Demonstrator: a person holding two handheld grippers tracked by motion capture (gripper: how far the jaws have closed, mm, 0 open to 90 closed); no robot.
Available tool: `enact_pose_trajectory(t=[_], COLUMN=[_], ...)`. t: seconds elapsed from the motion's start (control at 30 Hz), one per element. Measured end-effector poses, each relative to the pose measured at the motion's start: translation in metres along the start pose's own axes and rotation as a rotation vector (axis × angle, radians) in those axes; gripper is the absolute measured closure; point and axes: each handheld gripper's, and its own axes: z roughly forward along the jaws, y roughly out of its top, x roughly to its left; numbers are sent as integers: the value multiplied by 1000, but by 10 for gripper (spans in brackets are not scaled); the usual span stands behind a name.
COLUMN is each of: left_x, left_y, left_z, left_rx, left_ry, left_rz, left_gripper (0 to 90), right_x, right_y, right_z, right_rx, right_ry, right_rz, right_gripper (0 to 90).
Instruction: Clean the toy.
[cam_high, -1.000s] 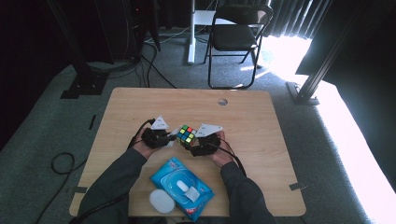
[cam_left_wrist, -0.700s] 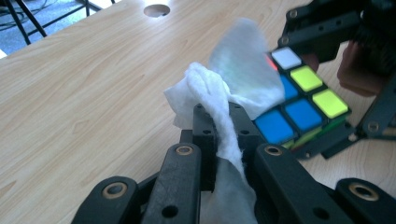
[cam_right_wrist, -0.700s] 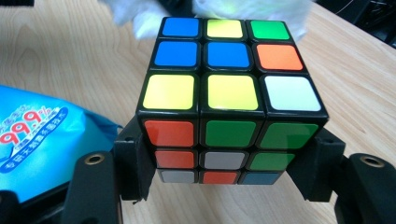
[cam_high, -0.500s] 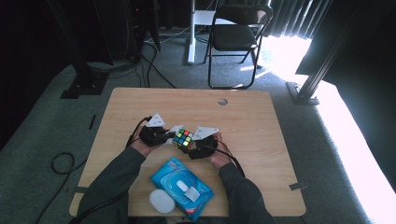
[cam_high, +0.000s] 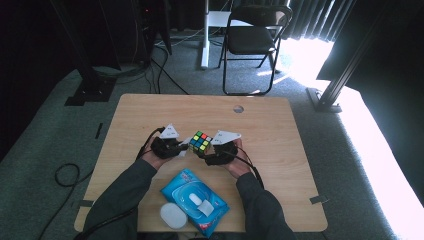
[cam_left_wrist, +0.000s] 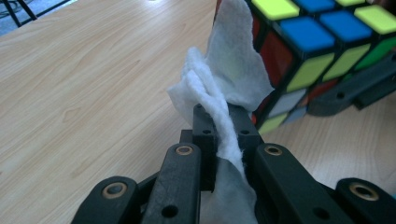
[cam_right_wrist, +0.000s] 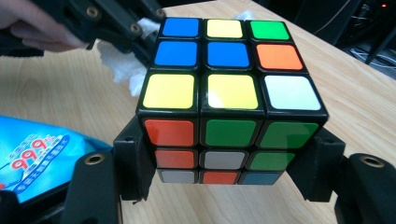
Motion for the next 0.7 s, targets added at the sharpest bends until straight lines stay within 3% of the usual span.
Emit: enact_pose_trajectory(t=[0.4,0.7], left_x=[2,-7], left_y=[-7,-5], left_z=[4,9], left_rx=[25,17], left_ry=[6,2], left_rz=[-6,17], left_gripper=[845,844], right_x=[-1,0], right_y=[12,18], right_z=[5,12], right_rx=[-17,-26], right_ry=[-52,-47], right_rz=[21,52], right_gripper=[341,341])
